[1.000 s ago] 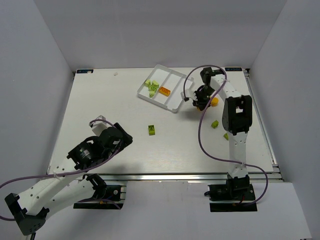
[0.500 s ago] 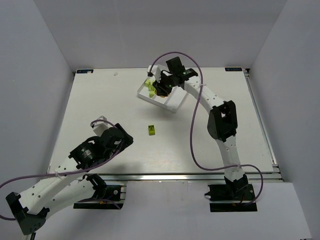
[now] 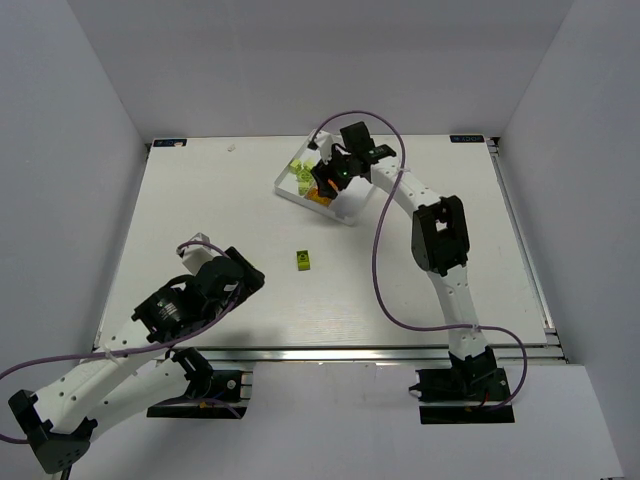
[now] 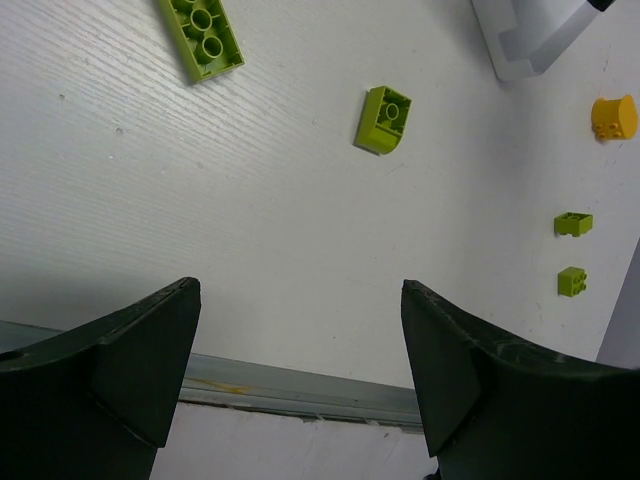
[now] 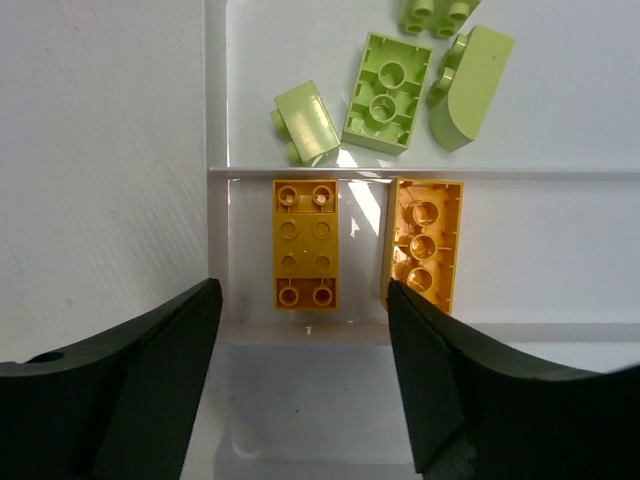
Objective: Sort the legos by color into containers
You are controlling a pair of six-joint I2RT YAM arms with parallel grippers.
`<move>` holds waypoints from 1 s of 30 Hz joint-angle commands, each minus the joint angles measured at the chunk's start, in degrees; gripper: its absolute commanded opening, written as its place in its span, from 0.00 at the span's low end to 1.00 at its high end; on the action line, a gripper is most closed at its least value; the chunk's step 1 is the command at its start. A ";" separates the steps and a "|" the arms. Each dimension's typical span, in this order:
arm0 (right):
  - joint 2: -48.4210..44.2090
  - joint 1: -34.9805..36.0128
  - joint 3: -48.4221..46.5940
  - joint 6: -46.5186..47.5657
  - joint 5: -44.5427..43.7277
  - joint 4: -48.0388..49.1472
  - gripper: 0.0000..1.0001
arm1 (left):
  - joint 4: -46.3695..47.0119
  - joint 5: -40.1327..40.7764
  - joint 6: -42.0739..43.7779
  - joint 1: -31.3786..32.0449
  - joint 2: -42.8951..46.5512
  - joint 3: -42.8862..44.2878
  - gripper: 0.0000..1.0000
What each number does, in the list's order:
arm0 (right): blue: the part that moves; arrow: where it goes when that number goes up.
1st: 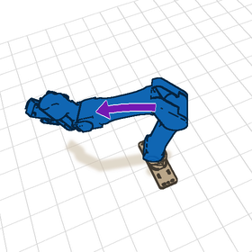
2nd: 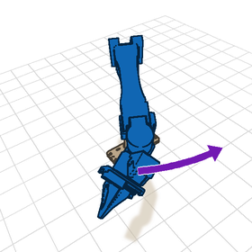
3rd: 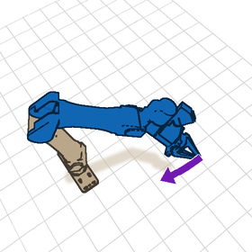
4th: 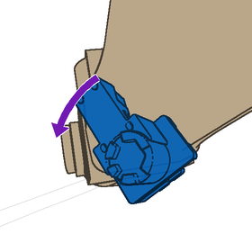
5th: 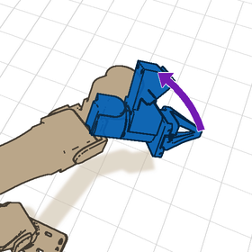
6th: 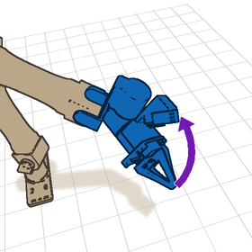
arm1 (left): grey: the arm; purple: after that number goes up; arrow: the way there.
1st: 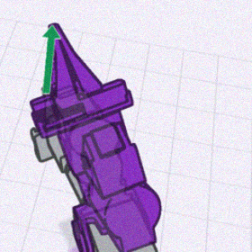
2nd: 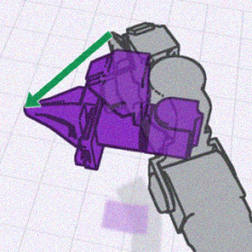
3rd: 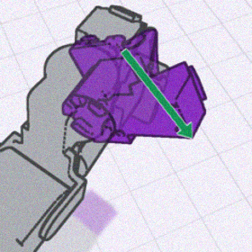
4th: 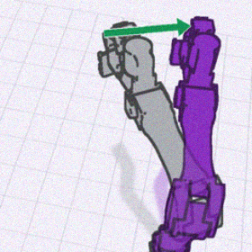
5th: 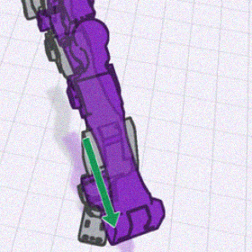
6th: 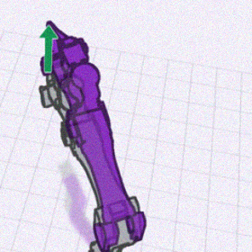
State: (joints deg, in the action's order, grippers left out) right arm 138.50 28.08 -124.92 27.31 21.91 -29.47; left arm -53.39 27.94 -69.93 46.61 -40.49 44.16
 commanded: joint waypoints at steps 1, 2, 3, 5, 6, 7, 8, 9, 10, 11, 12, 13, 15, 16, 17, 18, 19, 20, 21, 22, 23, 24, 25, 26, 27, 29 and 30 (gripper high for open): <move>-7.25 -2.13 -0.94 -4.62 0.95 2.93 0.70 | 1.27 0.88 -0.47 0.06 -0.29 -0.22 0.91; -8.58 -2.93 0.46 -7.16 -0.10 3.11 0.60 | 1.35 0.97 -0.47 0.06 -0.38 -0.22 0.91; -9.90 -3.63 1.86 -8.84 -3.42 3.54 0.47 | 1.44 1.06 -0.56 0.06 -0.29 -0.30 0.91; -13.33 -6.88 5.72 -11.31 -8.18 2.76 0.02 | 1.53 1.06 -0.73 0.06 -0.20 -0.92 0.91; -14.12 -8.98 6.96 -10.53 -8.11 1.62 0.00 | 1.70 1.06 -0.91 0.06 0.32 -1.35 0.91; -15.61 -10.05 8.37 -10.52 -8.63 0.57 0.00 | 2.05 0.97 -1.17 0.06 0.58 -2.23 0.91; -16.06 -11.19 9.69 -10.70 -9.34 -1.53 0.00 | 2.32 0.88 -1.35 0.06 0.94 -2.76 0.91; -16.59 -14.59 11.96 -10.35 -9.52 -2.68 0.14 | 3.02 0.80 -1.52 0.06 1.20 -3.29 0.91; -17.81 -15.67 13.29 -10.09 -9.61 -3.56 0.30 | 3.02 0.80 -1.61 0.06 1.90 -3.64 0.91; -18.52 -16.81 14.87 -9.82 -9.69 -4.01 0.48 | 3.11 1.06 -1.70 0.06 2.08 -3.99 0.91; -19.13 -19.70 17.15 -7.99 -9.78 -5.14 0.86 | 3.03 1.32 -1.79 0.06 2.26 -4.08 0.91; -19.31 -20.42 17.52 -6.32 -9.78 -6.46 0.89 | 2.94 1.50 -1.79 0.06 2.61 -4.17 0.91; -17.83 -22.87 15.69 -1.15 -10.57 -11.97 0.89 | 2.85 1.85 -1.70 0.06 2.52 -4.17 0.92; -16.95 -23.24 14.54 0.45 -10.57 -14.10 0.89 | 2.94 1.85 -1.70 0.06 2.52 -4.17 0.92; -15.90 -24.63 13.23 2.64 -9.18 -16.12 0.89 | 2.85 2.02 -1.61 0.06 2.43 -4.26 0.92; -14.85 -25.08 11.74 5.01 -8.65 -18.49 0.89 | 3.02 2.03 -1.61 0.06 2.26 -4.26 0.93; -13.01 -26.57 9.37 10.60 -7.60 -22.26 0.89 | 3.11 2.11 -1.52 0.06 2.08 -4.26 0.94; -12.73 -26.75 9.43 13.53 -5.15 -22.90 0.89 | 3.37 2.20 -1.26 0.06 1.82 -4.26 0.94; -12.55 -26.93 9.70 16.60 -3.56 -23.17 0.88 | 3.90 2.20 -1.09 0.06 1.82 -4.26 0.94; -12.98 -27.37 11.44 20.12 -1.89 -22.91 0.88 | 4.16 2.20 -0.56 0.06 1.56 -4.26 0.94; -13.16 -27.37 12.59 24.07 -1.18 -21.78 0.88 | 4.43 2.20 -0.30 0.06 1.12 -4.26 0.94; -13.16 -27.46 13.21 25.76 -1.26 -21.07 0.88 | 4.78 2.12 -0.03 0.06 0.77 -4.00 0.94; -12.64 -27.11 13.30 27.34 -1.08 -20.37 0.88 | 4.78 2.03 0.23 0.06 0.50 -3.91 0.95; -11.94 -26.76 12.35 28.40 -0.65 -20.36 0.88 | 4.87 2.03 0.41 0.06 0.15 -3.73 0.95; -11.06 -26.58 11.20 28.59 -0.56 -20.62 0.88 | 4.87 1.85 0.58 0.06 -0.46 -3.56 0.95; -7.46 -26.14 7.18 30.59 -0.64 -23.41 0.88 | 4.69 1.76 0.85 0.06 -0.73 -3.21 0.95; -6.49 -25.79 6.45 30.87 -1.25 -23.70 0.88 | 4.52 1.68 0.85 0.06 -0.90 -3.12 0.95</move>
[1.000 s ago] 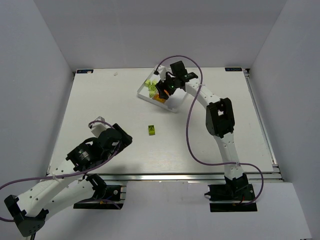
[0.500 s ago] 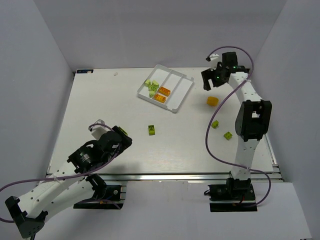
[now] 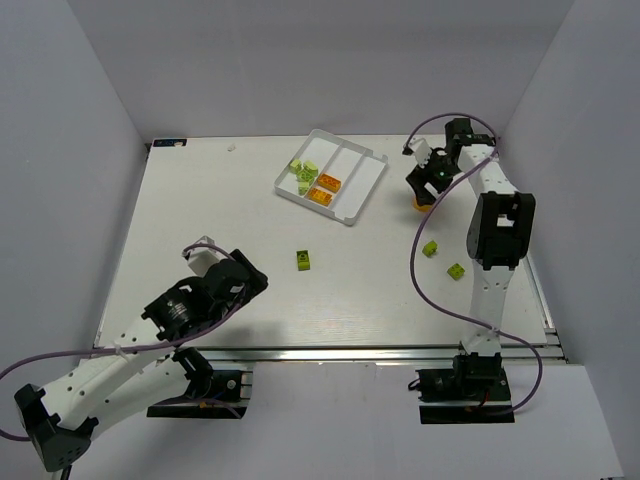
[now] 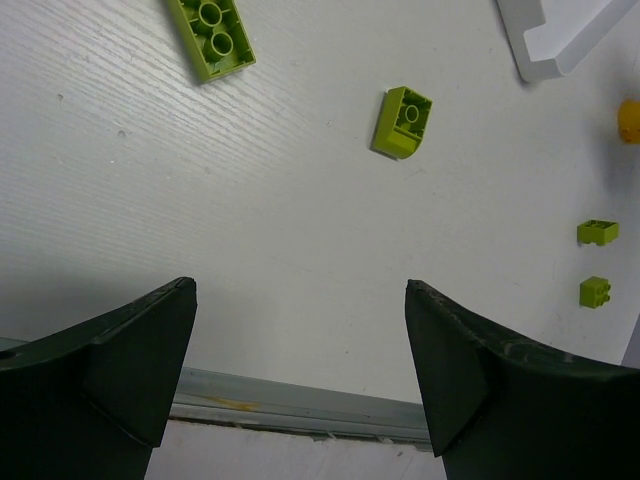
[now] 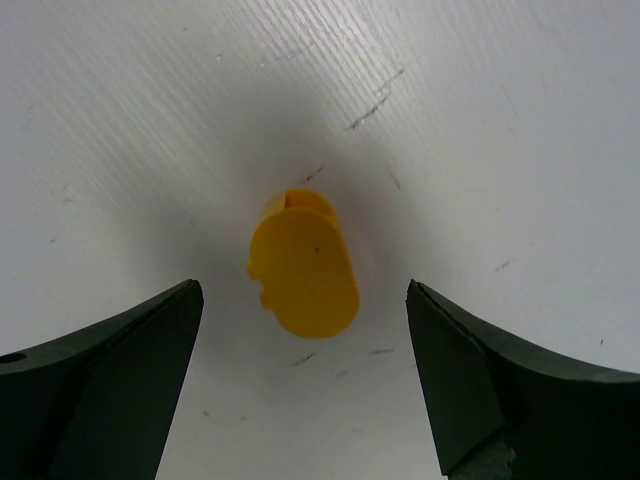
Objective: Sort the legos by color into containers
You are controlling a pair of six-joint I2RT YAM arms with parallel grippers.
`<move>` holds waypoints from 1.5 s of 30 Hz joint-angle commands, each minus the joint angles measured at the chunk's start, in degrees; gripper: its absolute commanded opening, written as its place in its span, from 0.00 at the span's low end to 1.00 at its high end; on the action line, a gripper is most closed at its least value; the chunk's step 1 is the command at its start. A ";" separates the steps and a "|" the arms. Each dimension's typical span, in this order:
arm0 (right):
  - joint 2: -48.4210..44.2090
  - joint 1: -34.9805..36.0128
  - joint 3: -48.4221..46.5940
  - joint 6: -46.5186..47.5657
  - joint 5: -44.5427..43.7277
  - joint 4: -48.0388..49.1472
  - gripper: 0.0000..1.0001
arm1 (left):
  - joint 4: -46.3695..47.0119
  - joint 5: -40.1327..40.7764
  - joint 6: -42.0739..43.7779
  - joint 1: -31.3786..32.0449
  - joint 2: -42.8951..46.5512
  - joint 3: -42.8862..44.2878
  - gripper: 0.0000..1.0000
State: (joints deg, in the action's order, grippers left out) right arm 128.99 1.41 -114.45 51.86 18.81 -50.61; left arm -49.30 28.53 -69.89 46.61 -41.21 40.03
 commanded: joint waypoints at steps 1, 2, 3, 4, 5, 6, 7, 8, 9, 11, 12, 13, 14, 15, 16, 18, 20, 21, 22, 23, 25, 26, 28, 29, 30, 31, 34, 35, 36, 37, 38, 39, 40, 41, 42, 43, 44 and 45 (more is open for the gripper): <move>4.24 1.05 -4.02 6.59 1.06 -2.30 0.88 | 0.52 1.08 0.63 0.06 -0.19 1.10 0.95; 4.43 1.14 -3.24 7.29 0.36 -1.69 0.88 | 0.34 1.08 0.63 0.06 -0.01 1.01 0.95; 4.43 1.14 -2.45 8.25 0.00 -1.16 0.87 | 0.34 1.08 0.54 0.06 0.16 0.84 0.95; 4.43 1.31 -1.74 8.96 -0.26 -0.81 0.87 | 0.34 1.08 0.28 0.06 0.51 0.66 0.95; 4.52 1.66 -0.61 9.75 -0.61 -0.89 0.84 | 0.34 1.08 0.19 0.06 0.69 0.49 0.95; 4.52 1.58 0.01 10.89 -0.88 -0.81 0.82 | 0.34 1.08 -0.07 0.06 0.87 0.40 0.95; 4.60 1.58 0.54 10.99 -1.40 -0.37 0.80 | 0.34 1.17 -0.42 0.06 1.22 0.31 0.94; 4.87 1.75 0.72 11.25 -2.01 -0.45 0.78 | 0.34 1.17 -0.42 0.06 1.31 0.14 0.95; 5.39 1.75 0.46 11.25 -2.46 -0.28 0.68 | 0.34 1.17 -0.51 0.06 1.22 0.14 0.95; 5.66 1.67 -0.41 11.16 -2.72 -0.54 0.52 | 0.26 1.26 -0.43 0.06 0.96 0.31 0.95; 5.49 1.67 -1.20 10.99 -2.64 -0.98 0.32 | 0.17 1.26 -0.51 0.06 0.78 0.40 0.94; 5.22 1.67 -1.47 11.16 -2.37 -1.16 0.26 | 0.08 1.26 -0.43 0.06 0.43 0.49 0.94; 4.70 1.67 -1.65 11.16 -2.11 -1.24 0.20 | -0.09 1.17 -0.42 0.06 0.43 0.66 0.94; 3.65 1.84 -1.82 11.25 -1.59 -1.16 0.11 | 0.08 1.17 -0.42 0.06 0.26 0.58 0.95; 2.94 2.54 -2.96 11.25 -0.62 -1.94 0.07 | 0.17 1.26 -0.34 0.06 0.17 0.49 0.95; 1.10 3.68 -5.07 10.55 3.50 -3.00 0.01 | 0.52 1.09 -0.34 0.06 -0.09 0.31 0.94; -0.40 6.74 -7.61 6.71 8.76 -1.79 0.01 | 0.87 1.08 -0.08 0.06 -0.45 0.22 0.95; -2.06 7.63 -7.71 4.68 10.09 -0.21 0.01 | 1.04 1.08 0.19 0.06 -0.88 0.40 0.95; -2.60 9.56 -7.11 2.40 12.02 4.25 0.01 | 1.05 1.08 0.71 0.06 -1.32 0.49 0.95; -3.65 11.93 -6.66 -3.20 12.65 7.25 0.00 | 1.22 1.08 1.07 0.06 -2.20 0.75 0.95; -4.09 14.14 -5.09 -10.42 11.61 14.01 0.00 | 0.96 1.08 2.21 0.06 -3.08 1.89 0.95; -4.10 17.54 -3.69 -17.77 10.56 21.01 0.00 | 0.52 1.08 2.47 0.06 -3.61 2.24 0.95; -3.31 20.46 -2.71 -23.09 7.14 26.33 0.00 | -0.09 1.17 3.09 0.06 -4.40 3.21 0.95; -2.78 21.43 -3.05 -25.64 5.47 28.70 0.00 | -0.53 1.17 3.18 0.06 -4.58 3.39 0.95; -1.39 22.83 -3.58 -30.10 3.88 32.73 0.00 | -0.62 1.26 3.09 0.06 -4.58 3.47 0.95; -0.50 24.33 -4.28 -31.97 1.00 34.51 0.00 | -0.62 1.43 3.09 0.06 -4.23 3.30 0.95; 5.03 26.10 -9.54 -36.12 -6.56 38.48 0.00 | -0.45 1.44 2.83 0.06 -3.27 2.95 0.95; 6.78 26.19 -11.65 -36.65 -8.59 38.39 0.04 | -0.36 1.44 2.65 0.06 -3.09 2.77 0.95; 9.85 26.45 -15.06 -37.26 -10.27 38.04 0.06 | -0.36 1.44 2.39 0.06 -3.00 2.68 0.95; 11.01 26.36 -16.05 -37.53 -12.72 38.04 0.07 | -0.36 1.35 2.30 0.06 -2.91 2.68 0.95; 12.33 26.19 -16.50 -37.53 -14.05 38.39 0.10 | -0.36 1.26 2.13 0.06 -2.91 2.60 0.94; 12.51 25.93 -16.24 -37.53 -15.19 39.09 0.11 | -0.36 1.09 1.95 0.06 -2.91 2.51 0.94; 12.60 25.75 -14.59 -36.83 -16.60 41.27 0.11 | -0.19 1.00 1.86 0.06 -2.91 2.42 0.94; 12.52 25.49 -13.70 -36.30 -17.22 42.16 0.12 | -0.18 0.74 1.86 0.06 -3.00 2.33 0.94; 12.60 25.40 -12.91 -36.12 -17.57 42.87 0.13 | -0.10 0.56 1.77 0.06 -3.00 2.07 0.94; 12.69 25.05 -12.46 -35.95 -17.49 43.14 0.13 | 0.16 0.47 1.69 0.06 -3.17 1.98 0.94; 13.04 24.78 -12.37 -35.51 -17.23 43.14 0.17 | 0.69 0.38 1.77 0.06 -3.26 1.81 0.95; 13.22 24.69 -12.37 -35.25 -17.14 43.23 0.19 | 0.87 0.21 1.86 0.06 -3.61 1.72 0.95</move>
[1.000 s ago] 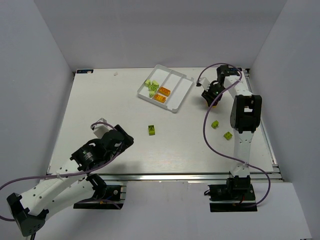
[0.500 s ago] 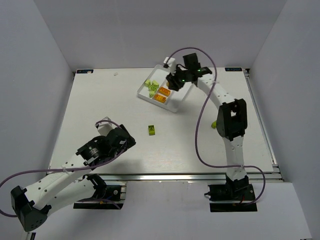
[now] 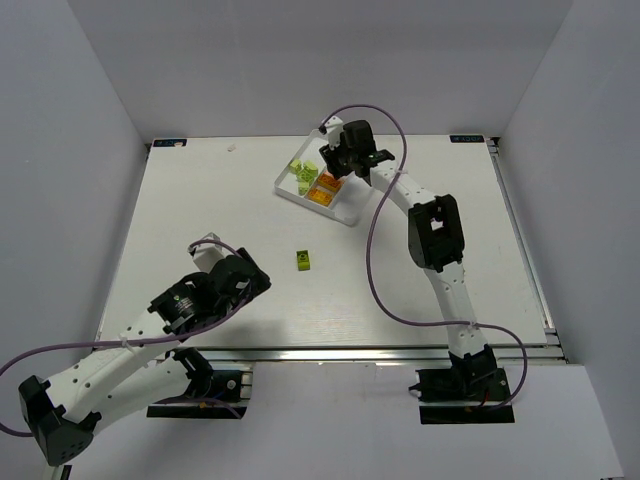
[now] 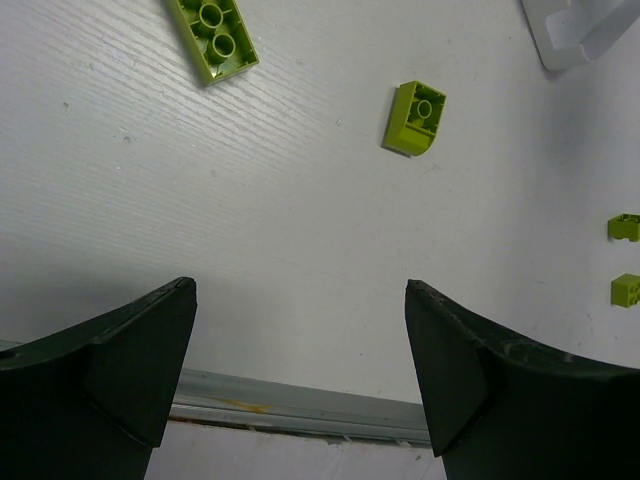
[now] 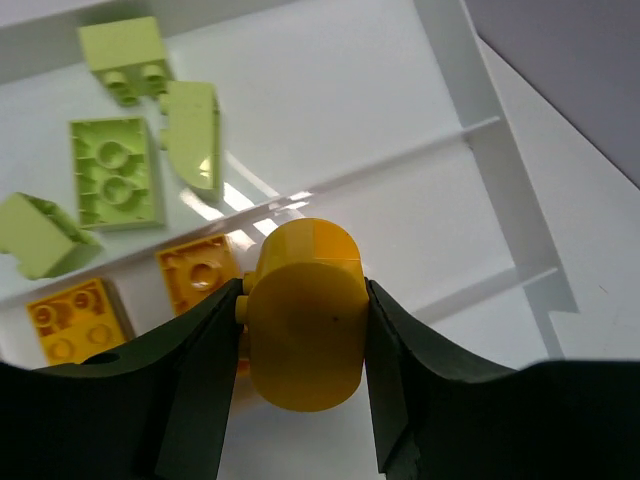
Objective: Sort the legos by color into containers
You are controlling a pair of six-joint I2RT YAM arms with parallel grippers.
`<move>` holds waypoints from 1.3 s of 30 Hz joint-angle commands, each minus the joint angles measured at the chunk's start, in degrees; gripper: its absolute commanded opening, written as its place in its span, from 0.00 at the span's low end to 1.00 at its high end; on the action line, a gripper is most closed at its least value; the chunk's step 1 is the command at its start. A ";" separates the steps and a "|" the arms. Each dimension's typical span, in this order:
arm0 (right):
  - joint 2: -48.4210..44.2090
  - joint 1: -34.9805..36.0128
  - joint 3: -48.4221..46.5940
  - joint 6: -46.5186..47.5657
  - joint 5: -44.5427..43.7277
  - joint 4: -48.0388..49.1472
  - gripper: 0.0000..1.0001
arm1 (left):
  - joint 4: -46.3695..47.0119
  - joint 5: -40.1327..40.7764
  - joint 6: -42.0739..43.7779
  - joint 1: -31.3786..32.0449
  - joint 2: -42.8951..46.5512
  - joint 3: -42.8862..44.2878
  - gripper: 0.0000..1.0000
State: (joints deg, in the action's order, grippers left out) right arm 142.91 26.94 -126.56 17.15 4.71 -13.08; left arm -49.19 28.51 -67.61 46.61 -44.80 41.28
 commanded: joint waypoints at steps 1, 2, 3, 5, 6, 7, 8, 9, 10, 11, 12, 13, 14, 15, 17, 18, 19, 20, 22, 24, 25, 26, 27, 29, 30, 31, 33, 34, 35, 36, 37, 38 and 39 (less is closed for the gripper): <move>-0.62 -0.84 -0.26 -0.36 -2.52 5.79 0.22 | 1.02 0.31 -0.33 0.06 -0.38 0.47 0.95; -0.53 -1.01 -0.26 0.16 -2.08 5.79 0.34 | 1.37 0.14 -0.33 0.06 -0.73 0.65 0.95; -0.53 -0.92 -0.26 0.25 -1.90 5.87 0.43 | 1.38 0.23 0.02 0.06 -1.60 0.91 0.95; -0.79 -1.01 -0.26 0.43 -0.06 5.61 0.67 | 1.12 0.31 0.38 0.06 -2.75 1.44 0.95; -0.97 -0.84 -0.09 0.52 0.38 5.61 0.73 | 0.94 0.40 0.38 0.06 -3.80 1.61 0.95; -1.23 -1.01 0.09 0.69 1.95 5.52 0.78 | 0.76 0.40 0.38 0.06 -4.33 1.96 0.95; -1.84 -0.92 0.44 0.70 2.75 5.35 0.86 | 0.59 0.40 0.38 0.06 -5.12 2.14 0.95; -2.28 -1.01 0.70 0.61 3.46 5.26 0.88 | 0.32 0.58 0.38 0.06 -6.61 2.32 0.95; -2.81 -1.10 1.14 0.52 4.25 5.26 0.89 | -0.55 0.75 0.20 -0.46 -7.49 3.10 0.95; -4.12 -1.19 2.01 0.26 4.52 5.26 0.89 | -1.17 0.93 -0.15 -0.47 -8.46 3.72 0.95; -4.65 -1.53 2.20 -0.79 4.69 4.91 0.89 | -1.43 1.19 -0.41 -0.47 -9.51 4.25 0.94; -5.53 -1.71 2.46 -1.67 5.30 4.47 0.89 | -1.96 1.54 -0.41 -0.99 -11.70 4.86 0.94; -7.97 -2.06 2.81 -2.55 6.35 3.86 0.83 | -3.18 1.63 -0.50 -1.86 -12.94 6.26 0.92; -9.65 -3.28 4.12 -3.86 10.02 2.37 0.77 | -4.24 1.72 -0.50 -3.27 -15.47 7.49 0.83; -15.52 -5.04 6.32 -3.79 15.82 -0.09 0.68 | -4.60 1.63 0.37 -5.03 -18.03 8.11 0.66; -17.91 -5.58 9.72 -2.83 19.95 -2.97 0.63 | -4.69 1.46 0.99 -5.99 -19.09 8.29 0.58; -20.19 -7.67 12.02 1.44 31.56 -4.48 0.57 | -3.21 1.02 1.95 -7.14 -19.88 8.21 0.49; -24.91 -8.39 14.65 4.36 38.64 -6.06 0.42 | -2.41 -0.37 2.83 -9.76 -21.20 7.77 0.48; -29.34 -10.49 22.65 12.42 51.51 -11.66 0.25 | 1.18 -2.40 6.25 -12.67 -22.17 6.89 0.54; -35.40 -10.77 27.14 16.41 54.00 -15.03 0.17 | 2.86 -5.56 9.32 -17.24 -24.63 6.19 0.71; -37.07 -11.11 31.94 17.12 53.39 -16.44 0.20 | 4.00 -6.44 10.47 -18.56 -25.77 6.27 0.79; -40.40 -11.29 34.34 18.35 52.86 -16.88 0.38 | 4.62 -8.19 11.53 -19.88 -26.82 6.36 0.89; -42.00 -11.47 36.54 18.97 51.99 -17.41 0.49 | 5.32 -8.73 13.72 -21.89 -29.18 7.06 0.92; -45.86 -11.73 42.33 19.68 49.61 -17.94 0.67 | 7.17 -9.87 16.97 -23.66 -31.57 7.94 0.94; -47.10 -11.91 44.02 19.42 47.95 -17.51 0.69 | 8.13 -10.84 18.12 -25.06 -33.93 8.99 0.95; -49.11 -12.00 45.69 18.98 47.33 -16.98 0.69 | 9.36 -11.37 18.92 -25.77 -35.17 9.61 0.95; -50.53 -12.61 48.95 17.23 45.66 -14.96 0.69 | 10.78 -13.38 21.37 -26.92 -39.37 12.06 0.94; -51.58 -12.70 49.74 16.52 45.30 -14.43 0.69 | 11.22 -13.74 21.99 -27.79 -40.88 12.86 0.94; -51.85 -13.14 50.36 16.34 45.13 -14.08 0.69 | 11.48 -14.18 23.04 -27.80 -42.20 13.73 0.92; -52.03 -13.49 50.36 15.73 44.95 -14.25 0.69 | 11.92 -14.88 23.49 -28.41 -44.48 15.13 0.91; -52.38 -13.58 50.36 15.64 45.12 -14.51 0.69 | 12.36 -15.24 23.84 -29.03 -45.46 15.58 0.91; -52.38 -13.93 50.36 15.64 45.21 -14.95 0.69 | 12.88 -15.59 24.80 -29.03 -46.08 15.85 0.90; -52.56 -14.19 50.54 15.64 45.39 -15.65 0.69 | 13.67 -15.68 25.16 -29.64 -46.61 16.29 0.88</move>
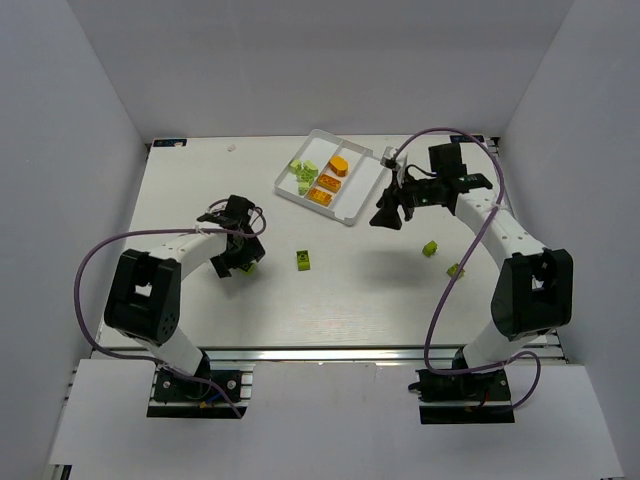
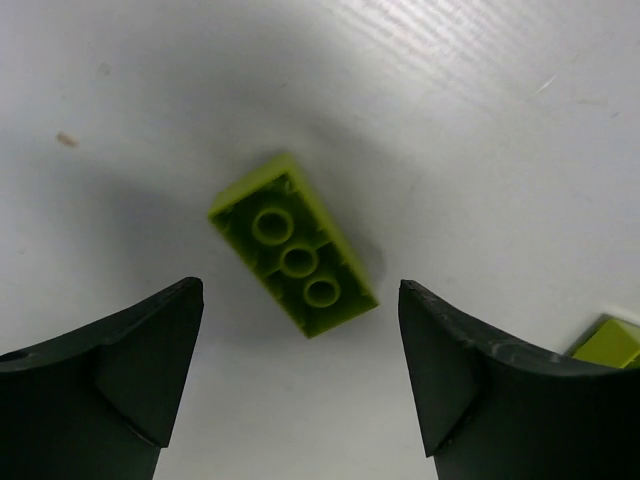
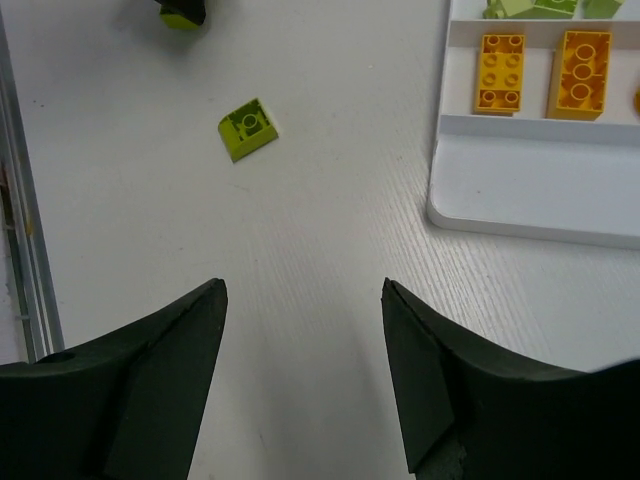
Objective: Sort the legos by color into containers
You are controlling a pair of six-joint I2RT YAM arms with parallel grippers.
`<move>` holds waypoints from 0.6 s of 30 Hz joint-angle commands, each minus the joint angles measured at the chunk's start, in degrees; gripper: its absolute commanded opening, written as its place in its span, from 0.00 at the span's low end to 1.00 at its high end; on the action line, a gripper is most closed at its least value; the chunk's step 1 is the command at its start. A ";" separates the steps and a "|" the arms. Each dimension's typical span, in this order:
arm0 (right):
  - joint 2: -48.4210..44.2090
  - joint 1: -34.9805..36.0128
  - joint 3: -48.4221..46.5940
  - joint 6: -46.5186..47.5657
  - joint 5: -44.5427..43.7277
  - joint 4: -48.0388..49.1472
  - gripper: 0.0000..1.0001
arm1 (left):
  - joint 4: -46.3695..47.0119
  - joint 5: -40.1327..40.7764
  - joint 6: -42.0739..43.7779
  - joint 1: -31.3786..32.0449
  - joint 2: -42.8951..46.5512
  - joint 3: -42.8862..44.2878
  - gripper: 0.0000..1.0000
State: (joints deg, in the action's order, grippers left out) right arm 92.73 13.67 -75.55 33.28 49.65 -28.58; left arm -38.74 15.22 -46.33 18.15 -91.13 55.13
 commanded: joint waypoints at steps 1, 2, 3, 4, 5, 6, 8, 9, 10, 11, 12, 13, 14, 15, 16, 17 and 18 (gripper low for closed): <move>-2.90 -1.19 -0.04 -0.67 0.45 -0.16 0.69 | 3.41 -3.00 4.14 -1.19 -1.23 3.13 0.87; -3.25 -1.10 0.75 -0.67 0.36 -0.16 0.69 | 3.58 -3.35 4.49 -1.80 -1.68 3.57 0.85; -3.60 -1.28 1.19 -0.76 0.27 -0.08 0.69 | 3.67 -3.62 4.66 -2.33 -2.12 3.84 0.83; -4.13 -1.45 1.63 -0.84 0.27 0.01 0.68 | 4.11 -4.58 4.93 -2.33 -2.47 3.93 0.79; -4.31 -1.45 1.98 -0.85 0.19 -0.07 0.68 | 4.29 -4.85 5.10 -2.85 -2.91 3.84 0.77; -4.48 -1.54 2.68 -0.85 0.10 -0.07 0.68 | 4.38 -5.11 5.02 -2.86 -3.00 3.67 0.74; -4.92 -1.63 3.12 -0.93 0.01 -0.25 0.68 | 5.34 -6.16 5.02 -3.56 -3.26 2.27 0.61; -5.01 -1.98 3.30 -0.93 -0.16 -0.34 0.68 | 6.13 -6.52 5.10 -3.56 -3.26 1.82 0.56; -4.93 -1.98 3.22 -0.93 -0.25 -0.86 0.67 | 6.22 -6.96 5.11 -4.17 -3.09 1.38 0.48; -5.10 -2.16 3.13 -0.93 -0.34 -1.04 0.67 | 6.48 -7.40 5.11 -4.18 -2.83 0.77 0.45; -5.01 -2.16 3.13 -0.93 -0.43 -1.22 0.66 | 7.18 -7.84 5.28 -4.18 -2.65 0.59 0.43; -5.27 -2.33 3.04 -0.93 -0.52 -1.65 0.66 | 7.54 -8.28 5.80 -4.18 -2.30 0.50 0.36; -5.28 -2.51 3.04 -0.93 -0.69 -1.83 0.65 | 7.89 -9.24 6.24 -4.18 -1.86 0.67 0.32; -5.36 -2.51 2.95 -1.02 -1.13 -1.92 0.64 | 8.76 -10.12 6.94 -4.18 -0.90 1.55 0.29; -5.54 -2.68 2.95 -1.28 -1.31 -2.09 0.60 | 9.55 -11.17 7.99 -4.18 -0.54 2.25 0.26; -5.54 -3.03 2.95 -2.24 -1.57 -2.18 0.58 | 10.43 -12.66 10.27 -3.39 -0.19 3.04 0.22; -5.80 -3.21 2.95 -3.21 -2.44 -2.10 0.54 | 13.05 -17.72 12.20 -2.86 0.60 5.05 0.20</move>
State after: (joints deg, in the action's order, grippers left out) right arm 89.54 11.27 -72.40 32.27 48.12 -30.09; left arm -31.42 5.67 -39.20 14.28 -94.72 56.80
